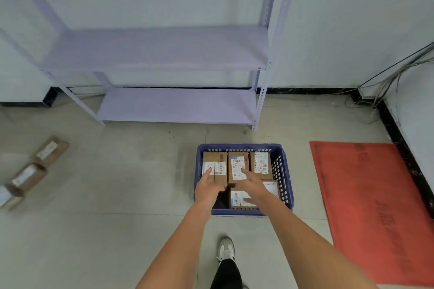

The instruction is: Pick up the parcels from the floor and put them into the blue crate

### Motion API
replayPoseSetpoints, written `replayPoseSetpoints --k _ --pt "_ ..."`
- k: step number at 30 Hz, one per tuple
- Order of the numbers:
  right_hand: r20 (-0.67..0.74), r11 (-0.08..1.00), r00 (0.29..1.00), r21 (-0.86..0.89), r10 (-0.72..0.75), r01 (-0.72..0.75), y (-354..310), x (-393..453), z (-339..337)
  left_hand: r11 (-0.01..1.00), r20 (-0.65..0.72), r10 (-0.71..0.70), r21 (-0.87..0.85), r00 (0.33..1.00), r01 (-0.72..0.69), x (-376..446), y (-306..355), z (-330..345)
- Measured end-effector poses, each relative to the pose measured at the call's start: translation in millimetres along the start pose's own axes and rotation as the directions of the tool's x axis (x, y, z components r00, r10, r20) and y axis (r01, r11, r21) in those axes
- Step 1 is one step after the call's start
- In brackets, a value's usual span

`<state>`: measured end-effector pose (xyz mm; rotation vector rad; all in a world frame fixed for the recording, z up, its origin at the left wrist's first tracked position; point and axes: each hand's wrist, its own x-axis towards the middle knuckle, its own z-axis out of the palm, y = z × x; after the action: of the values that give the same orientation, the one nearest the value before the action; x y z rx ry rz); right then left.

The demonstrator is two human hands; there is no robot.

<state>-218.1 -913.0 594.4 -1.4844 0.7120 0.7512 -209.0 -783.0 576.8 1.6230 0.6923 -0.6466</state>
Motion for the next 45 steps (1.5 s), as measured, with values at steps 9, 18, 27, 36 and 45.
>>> replayPoseSetpoints --k 9,18,27,36,45 --pt "0.096 0.995 0.994 -0.078 -0.054 0.061 -16 -89 115 0.973 -0.106 0.007 -0.227 0.994 -0.031 -109 -31 -128" --pt "0.219 0.965 0.976 -0.256 0.006 0.051 -32 -96 339 0.925 -0.244 -0.003 -0.370 0.970 -0.091 -125 -54 -353" --pt "0.363 0.905 0.929 -0.414 0.066 0.097 -59 -83 561 0.877 -0.367 -0.100 -0.471 0.925 -0.092 -110 -87 -567" --pt "0.447 0.846 0.887 -0.512 0.117 0.147 -116 -4 759 0.808 -0.436 -0.174 -0.575 0.883 -0.125 -34 -79 -746" --pt "0.449 0.797 0.874 -0.590 0.186 0.133 -171 66 925 0.774 -0.424 -0.250 -0.628 0.870 -0.083 63 -67 -912"
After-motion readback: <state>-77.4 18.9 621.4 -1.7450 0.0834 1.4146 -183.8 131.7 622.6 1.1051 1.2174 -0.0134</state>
